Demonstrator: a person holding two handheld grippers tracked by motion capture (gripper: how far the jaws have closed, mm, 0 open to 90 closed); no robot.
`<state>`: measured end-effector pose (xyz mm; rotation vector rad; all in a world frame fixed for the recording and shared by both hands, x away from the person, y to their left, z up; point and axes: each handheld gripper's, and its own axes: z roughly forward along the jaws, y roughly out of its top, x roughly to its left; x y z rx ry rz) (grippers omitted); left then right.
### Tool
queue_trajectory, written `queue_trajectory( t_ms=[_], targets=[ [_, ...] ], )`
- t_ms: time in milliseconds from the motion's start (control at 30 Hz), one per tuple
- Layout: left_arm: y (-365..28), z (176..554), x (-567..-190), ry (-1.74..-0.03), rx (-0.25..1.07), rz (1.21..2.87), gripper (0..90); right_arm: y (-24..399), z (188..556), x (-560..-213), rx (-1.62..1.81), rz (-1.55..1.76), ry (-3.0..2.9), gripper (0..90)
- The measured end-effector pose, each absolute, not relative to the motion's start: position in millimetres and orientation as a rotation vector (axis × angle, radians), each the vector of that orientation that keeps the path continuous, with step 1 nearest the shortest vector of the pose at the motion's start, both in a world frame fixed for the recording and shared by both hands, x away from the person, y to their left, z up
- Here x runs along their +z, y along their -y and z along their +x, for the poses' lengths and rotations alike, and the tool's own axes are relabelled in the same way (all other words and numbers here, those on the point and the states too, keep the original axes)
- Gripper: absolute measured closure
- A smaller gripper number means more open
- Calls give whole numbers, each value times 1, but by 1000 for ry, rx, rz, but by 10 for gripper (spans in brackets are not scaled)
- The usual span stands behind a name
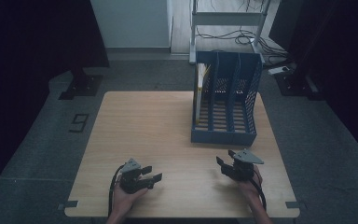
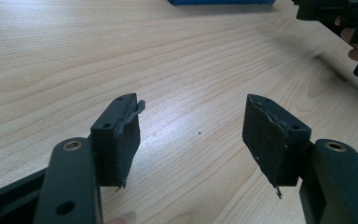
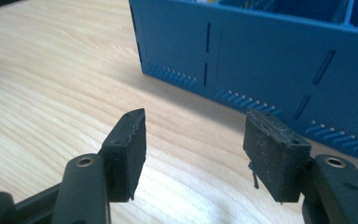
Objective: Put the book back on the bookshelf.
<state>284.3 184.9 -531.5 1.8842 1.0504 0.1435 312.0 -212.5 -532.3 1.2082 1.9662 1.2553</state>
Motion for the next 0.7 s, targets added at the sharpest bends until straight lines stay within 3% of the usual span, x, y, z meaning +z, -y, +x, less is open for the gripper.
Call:
queue_trajectory(
  t_ms=[700],
  targets=[
    [-186, 284, -531, -1052, 157, 1880, 367, 214, 311, -540, 1227, 1211, -2008, 380]
  ],
)
